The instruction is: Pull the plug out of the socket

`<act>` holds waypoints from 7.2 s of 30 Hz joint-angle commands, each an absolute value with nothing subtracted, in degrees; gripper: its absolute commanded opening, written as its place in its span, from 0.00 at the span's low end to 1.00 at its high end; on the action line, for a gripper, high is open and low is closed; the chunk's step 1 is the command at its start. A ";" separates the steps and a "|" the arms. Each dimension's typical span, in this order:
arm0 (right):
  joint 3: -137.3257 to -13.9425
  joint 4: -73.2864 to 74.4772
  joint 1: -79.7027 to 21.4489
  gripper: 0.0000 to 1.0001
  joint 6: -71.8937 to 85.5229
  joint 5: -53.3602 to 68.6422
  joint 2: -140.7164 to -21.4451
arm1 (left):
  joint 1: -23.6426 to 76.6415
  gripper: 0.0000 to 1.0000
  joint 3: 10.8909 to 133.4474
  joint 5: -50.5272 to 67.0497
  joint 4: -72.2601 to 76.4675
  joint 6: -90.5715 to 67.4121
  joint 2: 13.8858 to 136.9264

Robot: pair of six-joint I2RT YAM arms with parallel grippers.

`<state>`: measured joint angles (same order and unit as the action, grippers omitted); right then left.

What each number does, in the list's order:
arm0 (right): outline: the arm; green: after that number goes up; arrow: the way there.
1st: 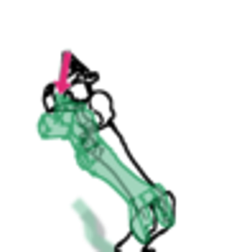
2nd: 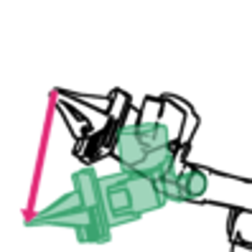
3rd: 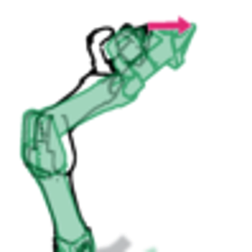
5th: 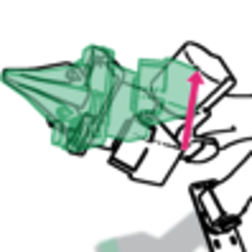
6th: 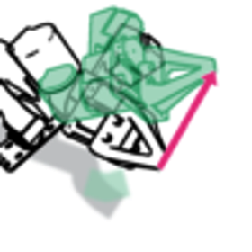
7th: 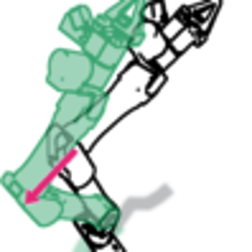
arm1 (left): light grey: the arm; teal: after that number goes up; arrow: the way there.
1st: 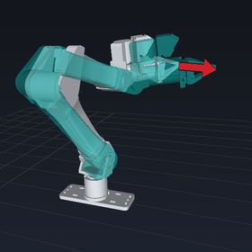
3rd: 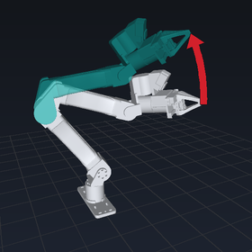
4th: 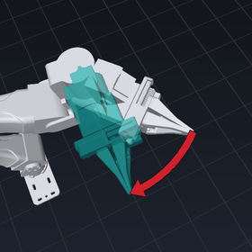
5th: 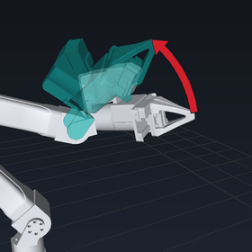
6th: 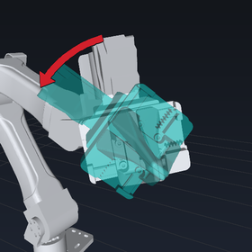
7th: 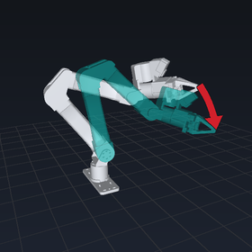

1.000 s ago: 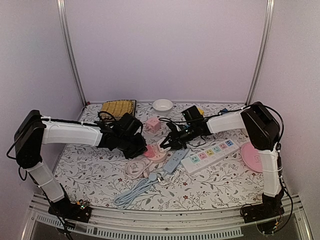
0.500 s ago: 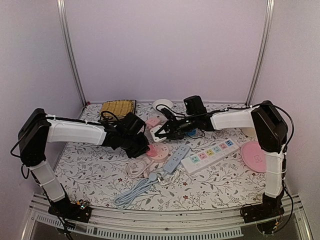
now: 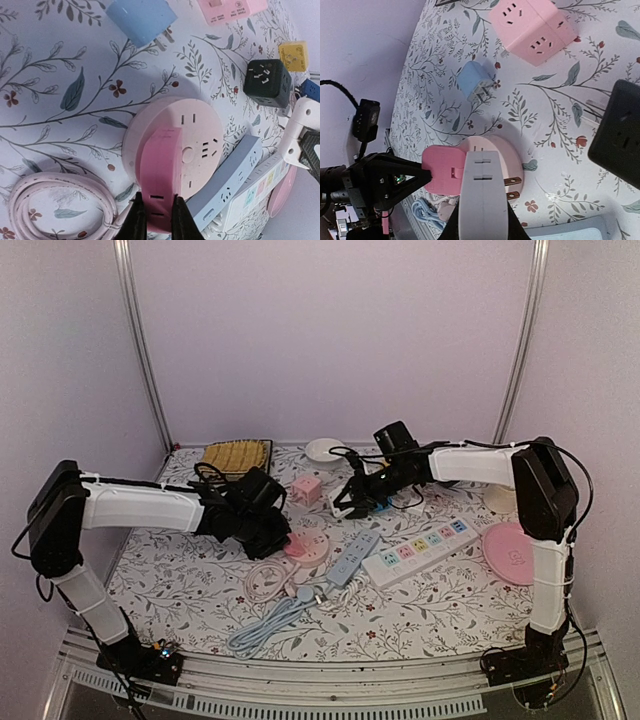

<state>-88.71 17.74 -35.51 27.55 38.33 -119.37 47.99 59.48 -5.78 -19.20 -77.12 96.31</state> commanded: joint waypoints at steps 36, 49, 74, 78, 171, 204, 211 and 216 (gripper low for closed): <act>-100.96 31.08 -45.79 0.32 13.98 29.62 -126.03 | 49.84 0.00 56.01 -5.87 -20.27 -73.48 94.33; -102.21 32.89 -46.52 0.24 14.89 26.21 -131.86 | 49.95 0.00 53.22 -4.84 -15.21 -72.85 91.76; -104.16 38.18 -46.51 0.22 13.19 20.79 -136.77 | 46.58 0.00 40.55 3.44 13.13 -70.38 84.99; -104.20 38.30 -46.54 0.22 13.10 20.92 -136.93 | 46.23 0.00 40.73 5.08 16.15 -68.96 85.48; -104.78 40.26 -52.73 0.22 7.84 3.52 -131.33 | 37.25 0.00 26.74 14.03 46.69 -88.37 80.81; -102.76 33.04 -47.28 0.28 12.77 6.33 -117.52 | 33.35 0.00 39.33 -6.46 -21.20 -71.53 63.73; -99.57 32.41 -45.89 0.31 12.92 4.16 -113.53 | 30.98 0.00 37.50 -5.65 -20.08 -70.71 64.75; -95.54 31.22 -43.85 0.34 13.16 2.56 -109.75 | 29.58 0.05 38.62 -5.31 -19.91 -69.28 67.62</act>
<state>-98.02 33.43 -45.93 12.58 4.67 -114.78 31.31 37.65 -4.97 -19.20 -71.35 65.12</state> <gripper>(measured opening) 0.330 0.140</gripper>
